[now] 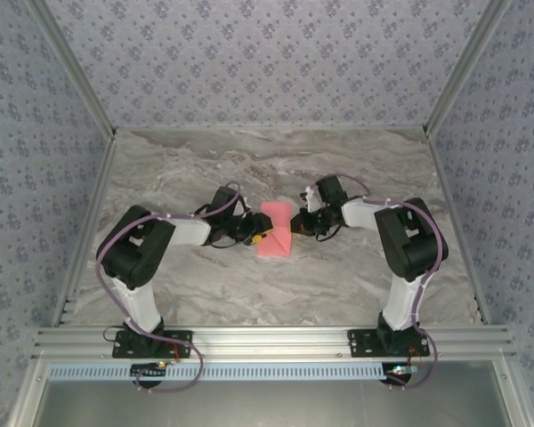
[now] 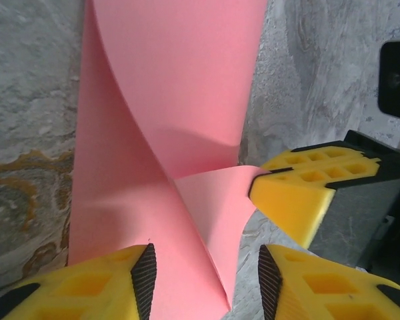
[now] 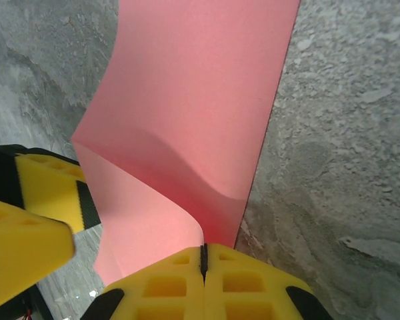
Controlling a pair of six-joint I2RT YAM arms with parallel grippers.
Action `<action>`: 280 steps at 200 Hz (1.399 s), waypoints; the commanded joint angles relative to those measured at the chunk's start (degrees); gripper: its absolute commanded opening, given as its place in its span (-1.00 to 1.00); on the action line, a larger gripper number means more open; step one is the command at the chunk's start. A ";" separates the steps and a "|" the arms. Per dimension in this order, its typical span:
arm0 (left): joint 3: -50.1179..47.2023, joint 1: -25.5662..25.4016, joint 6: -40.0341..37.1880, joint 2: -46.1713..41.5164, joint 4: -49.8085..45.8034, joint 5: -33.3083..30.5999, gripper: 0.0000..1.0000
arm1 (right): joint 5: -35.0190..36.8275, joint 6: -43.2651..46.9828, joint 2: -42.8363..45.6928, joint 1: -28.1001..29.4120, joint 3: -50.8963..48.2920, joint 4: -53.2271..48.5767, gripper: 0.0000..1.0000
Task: Fold a paper plane with a square sheet of paper (pick it up from the middle)
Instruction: Turn over the paper at the center of the table.
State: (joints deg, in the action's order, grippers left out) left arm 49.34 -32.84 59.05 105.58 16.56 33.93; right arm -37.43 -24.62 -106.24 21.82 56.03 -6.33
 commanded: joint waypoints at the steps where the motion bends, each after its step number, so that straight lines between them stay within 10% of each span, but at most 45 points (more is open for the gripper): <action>1: 3.16 -0.51 -0.05 1.70 1.46 1.87 -0.12 | -1.15 -0.67 1.73 -0.49 -0.60 0.65 -0.89; 79: 6.11 -0.56 -1.53 5.16 0.55 1.82 -0.61 | -0.86 -1.64 4.72 -1.16 -1.14 -0.03 -0.76; 150: 9.60 -0.49 -12.81 -4.93 -18.78 -6.20 -0.90 | 15.85 -3.12 19.92 -2.92 -3.98 -4.37 0.51; 179: 15.60 -0.64 -22.54 -13.45 -38.69 -17.35 -0.90 | 22.29 -2.75 26.35 -3.42 -5.78 -4.84 0.99; 227: 29.18 -1.82 -31.32 -19.20 -68.15 -47.55 -0.90 | 27.10 -1.26 30.79 -4.14 -5.71 -7.55 1.00; 280: 37.01 -6.43 -30.98 -10.25 -78.86 -75.08 -0.90 | 31.22 -4.57 30.75 -4.52 -5.89 -8.57 1.00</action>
State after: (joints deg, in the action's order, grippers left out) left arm 83.42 -37.08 28.93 88.75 -51.94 -22.90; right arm -9.93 -27.66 -76.12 17.87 50.81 -12.62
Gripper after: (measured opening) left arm 0.050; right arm 0.999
